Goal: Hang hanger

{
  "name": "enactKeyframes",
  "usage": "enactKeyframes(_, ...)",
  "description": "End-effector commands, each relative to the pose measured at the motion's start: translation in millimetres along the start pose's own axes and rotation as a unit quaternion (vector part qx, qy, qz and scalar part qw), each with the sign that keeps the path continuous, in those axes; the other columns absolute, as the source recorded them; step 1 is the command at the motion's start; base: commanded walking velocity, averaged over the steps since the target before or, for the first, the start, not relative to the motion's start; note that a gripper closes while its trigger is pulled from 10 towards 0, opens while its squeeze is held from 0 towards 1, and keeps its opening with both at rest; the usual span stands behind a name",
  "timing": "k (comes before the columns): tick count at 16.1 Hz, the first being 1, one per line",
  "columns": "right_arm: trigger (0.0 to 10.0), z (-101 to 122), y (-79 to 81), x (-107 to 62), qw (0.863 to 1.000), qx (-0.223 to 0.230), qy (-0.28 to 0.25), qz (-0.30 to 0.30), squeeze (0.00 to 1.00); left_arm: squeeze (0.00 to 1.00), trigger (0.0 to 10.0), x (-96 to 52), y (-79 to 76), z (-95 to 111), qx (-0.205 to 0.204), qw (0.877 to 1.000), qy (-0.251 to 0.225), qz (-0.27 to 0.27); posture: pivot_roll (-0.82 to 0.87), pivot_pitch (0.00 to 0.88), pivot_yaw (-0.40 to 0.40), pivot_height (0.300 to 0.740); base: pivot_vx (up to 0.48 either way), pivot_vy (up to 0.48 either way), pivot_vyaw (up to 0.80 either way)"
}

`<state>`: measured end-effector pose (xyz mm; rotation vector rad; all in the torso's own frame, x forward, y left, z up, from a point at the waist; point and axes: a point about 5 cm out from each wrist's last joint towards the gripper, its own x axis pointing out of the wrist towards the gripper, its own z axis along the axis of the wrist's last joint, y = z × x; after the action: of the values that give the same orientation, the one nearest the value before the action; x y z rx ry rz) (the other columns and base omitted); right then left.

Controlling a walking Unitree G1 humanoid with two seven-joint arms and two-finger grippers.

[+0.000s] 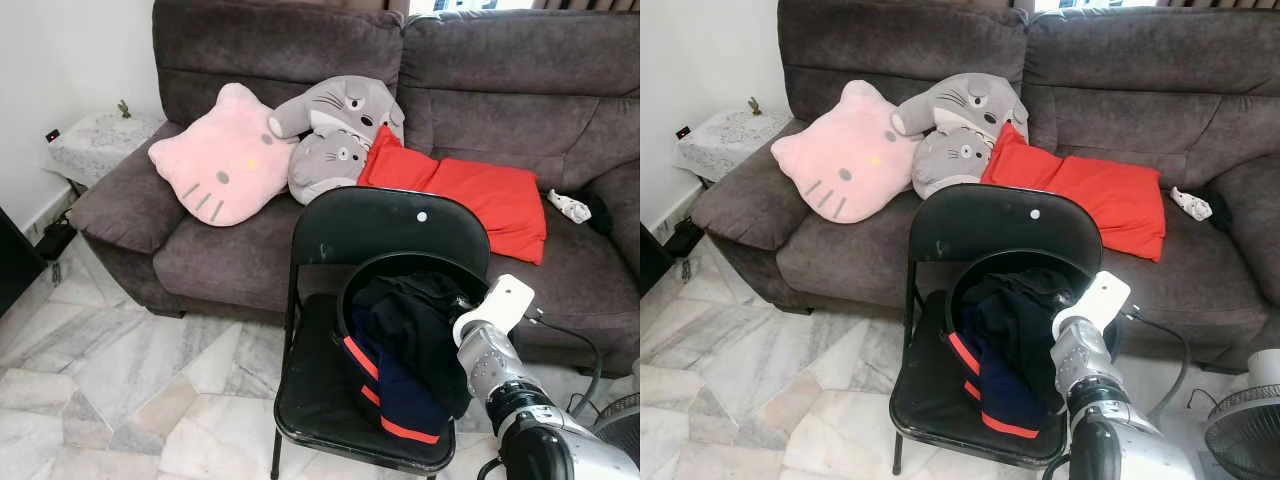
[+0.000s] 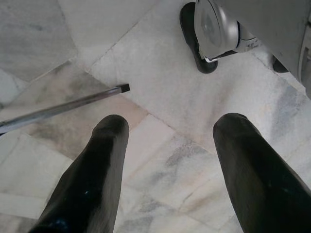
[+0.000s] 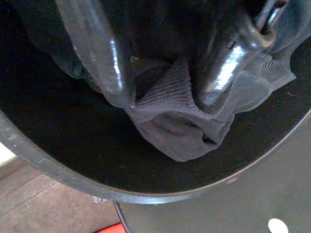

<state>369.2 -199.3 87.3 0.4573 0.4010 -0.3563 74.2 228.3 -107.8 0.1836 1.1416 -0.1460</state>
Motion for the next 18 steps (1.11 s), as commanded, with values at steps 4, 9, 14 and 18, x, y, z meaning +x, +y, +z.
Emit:
enactKeyframes(4, 0.0, 4.9, 1.8, 0.4, 1.0, 0.0, -0.005, -0.005, 0.0, 0.0, 10.0, -3.2, 3.8, -9.2, 0.014, 1.0, 0.018, 0.001, 0.1, 0.08, 0.062, 0.74, 0.0, 0.0, 0.0)
enactKeyframes(9, 0.0, 5.6, -1.1, 0.6, 1.0, -0.005, -0.007, -0.014, 0.0, 0.0, 10.0, -3.0, 3.8, -8.6, 0.018, 1.0, 0.019, -0.001, 0.09, 0.077, 0.063, 0.74, 0.0, 0.0, 0.0)
enactKeyframes(14, 0.0, 21.7, 3.8, 0.2, 0.997, -0.044, -0.057, -0.006, 0.0, 0.0, 10.0, -1.7, 2.4, -6.0, 0.023, 1.0, 0.018, -0.003, 0.08, 0.068, 0.053, 0.74, 0.0, 0.0, 0.0)
enactKeyframes(18, 0.0, 57.5, 36.3, -6.6, 0.98, -0.105, -0.155, 0.071, 0.0, 0.0, 10.0, 0.7, 0.0, 0.1, 0.019, 1.0, 0.012, -0.003, 0.05, 0.052, 0.037, 0.74, 0.0, 0.0, 0.0)
